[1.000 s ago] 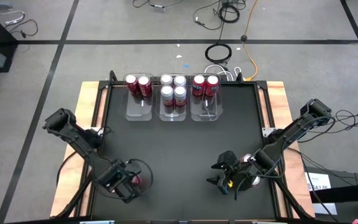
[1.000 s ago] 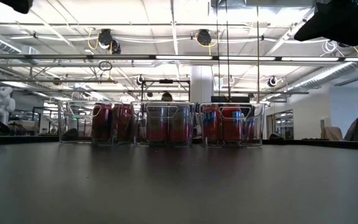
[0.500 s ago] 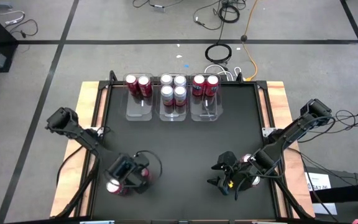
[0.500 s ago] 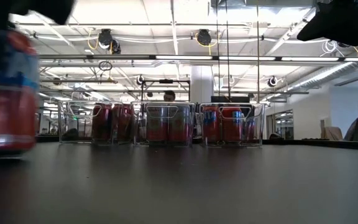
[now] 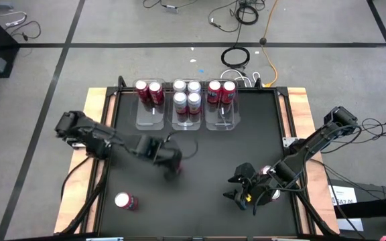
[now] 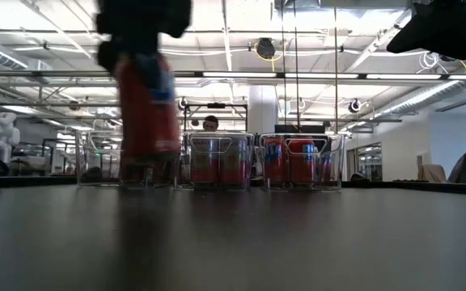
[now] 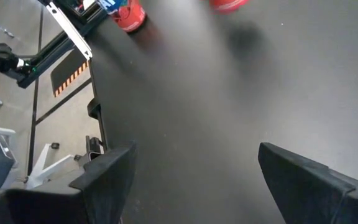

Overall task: Sort soda cans
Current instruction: Move the right orange soda can to the center of the table

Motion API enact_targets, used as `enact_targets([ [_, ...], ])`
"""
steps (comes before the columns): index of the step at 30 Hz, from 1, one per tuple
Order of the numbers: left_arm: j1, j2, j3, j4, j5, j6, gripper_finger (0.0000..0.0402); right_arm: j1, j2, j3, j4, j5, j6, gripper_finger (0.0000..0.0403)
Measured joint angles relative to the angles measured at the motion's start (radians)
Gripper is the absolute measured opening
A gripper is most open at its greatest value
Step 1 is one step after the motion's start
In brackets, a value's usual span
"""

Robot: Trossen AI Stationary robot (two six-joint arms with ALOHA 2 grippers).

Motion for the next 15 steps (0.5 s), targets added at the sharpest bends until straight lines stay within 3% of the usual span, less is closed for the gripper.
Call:
enact_targets([
  [8, 0.193, 0.007, 0.091, 0.114, 0.068, 0.306, 0.0321, 0.0, 0.0, 0.0, 0.0, 0.003, 0.007, 0.0329],
  [15, 0.261, 0.154, 0.27, 0.101, 0.122, 0.468, 0.0321, 0.0, 0.0, 0.0, -0.001, 0.004, 0.008, 0.0329],
])
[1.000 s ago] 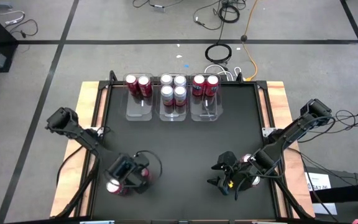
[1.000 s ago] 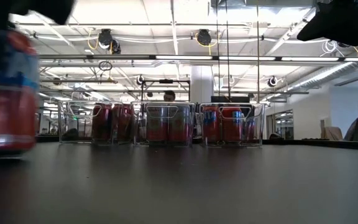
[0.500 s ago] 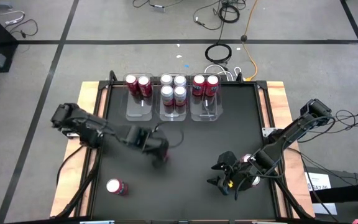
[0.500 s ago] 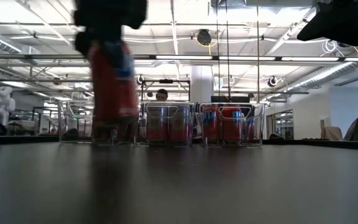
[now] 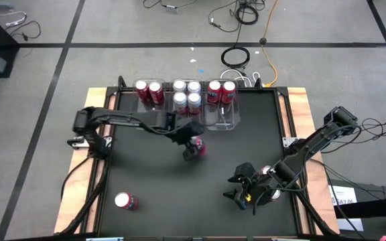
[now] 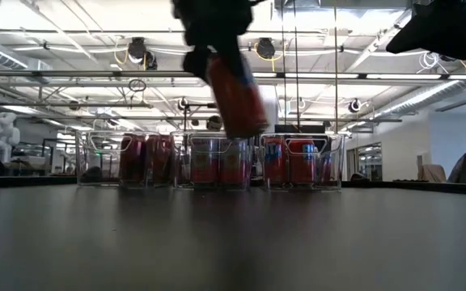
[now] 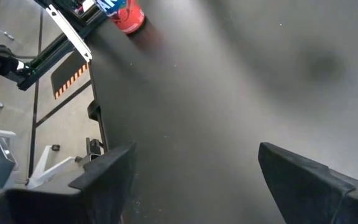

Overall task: Sort soda cans
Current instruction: Move the right orange soda can to the center of the table

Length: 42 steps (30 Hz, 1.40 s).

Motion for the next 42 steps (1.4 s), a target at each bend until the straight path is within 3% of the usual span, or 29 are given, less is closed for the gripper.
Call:
enact_targets([
  [8, 0.024, 0.246, 0.301, -0.186, 0.014, 0.076, 0.0321, 0.0, 0.0, 0.0, 0.0, -0.001, 0.009, 0.0329],
  [12, 0.031, 0.319, 0.384, -0.213, 0.01, 0.066, 0.0321, 0.0, 0.0, 0.0, -0.001, -0.001, 0.025, 0.0329],
  [42, 0.032, 0.39, 0.391, -0.173, 0.099, -0.012, 0.0341, 0.0, 0.0, 0.0, -0.005, -0.011, 0.021, 0.0329],
])
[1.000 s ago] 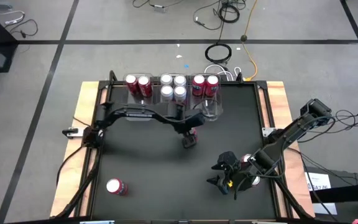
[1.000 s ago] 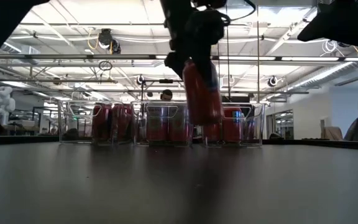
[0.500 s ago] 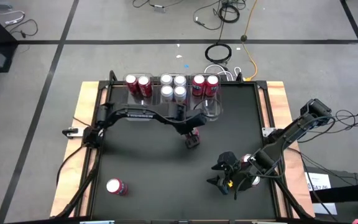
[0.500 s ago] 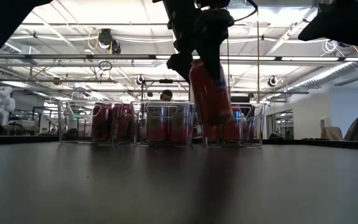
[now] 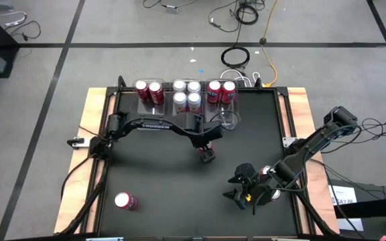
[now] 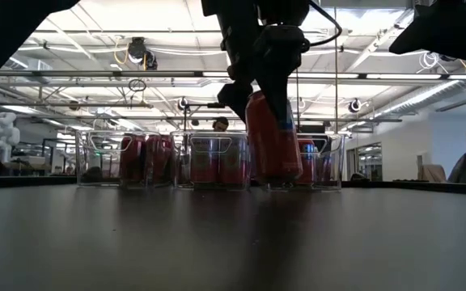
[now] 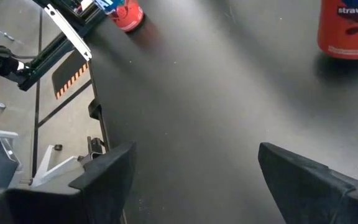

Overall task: Sort soda cans
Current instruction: Move the right orange soda can to the center of the table

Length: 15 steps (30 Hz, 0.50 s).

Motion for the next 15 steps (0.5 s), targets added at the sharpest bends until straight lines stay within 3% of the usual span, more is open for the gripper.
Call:
enact_targets([
  [15, 0.002, 0.0, 0.0, -0.002, -0.011, 0.0, 0.0341, 0.0, 0.0, 0.0, -0.001, 0.0, -0.003, 0.0329],
])
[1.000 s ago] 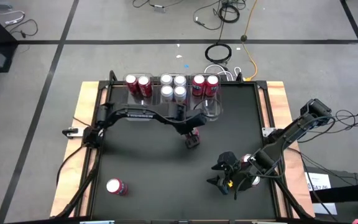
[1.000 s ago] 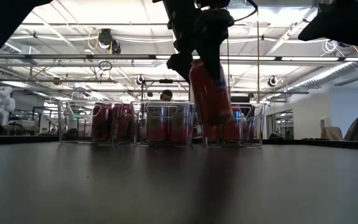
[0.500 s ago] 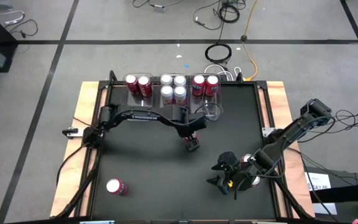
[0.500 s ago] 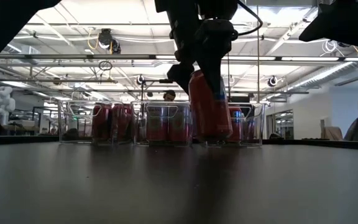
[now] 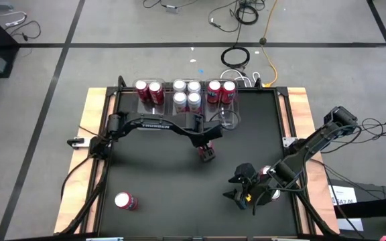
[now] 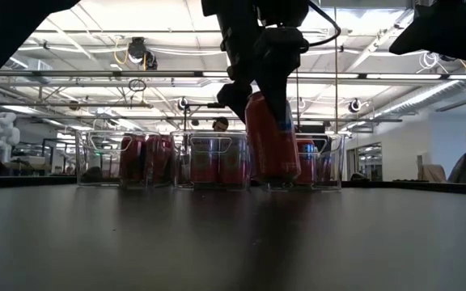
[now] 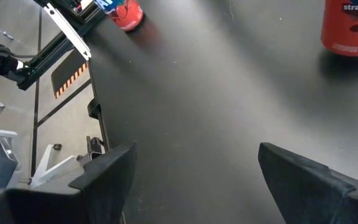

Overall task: Sort soda cans
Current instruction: Move the right orange soda can to the center of the table

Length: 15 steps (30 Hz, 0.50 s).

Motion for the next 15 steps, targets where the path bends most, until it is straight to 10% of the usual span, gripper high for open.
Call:
enact_targets([
  [15, -0.003, 0.0, 0.0, 0.01, -0.075, 0.0, 0.0341, 0.0, 0.0, 0.0, 0.0, 0.0, 0.0, 0.0329],
])
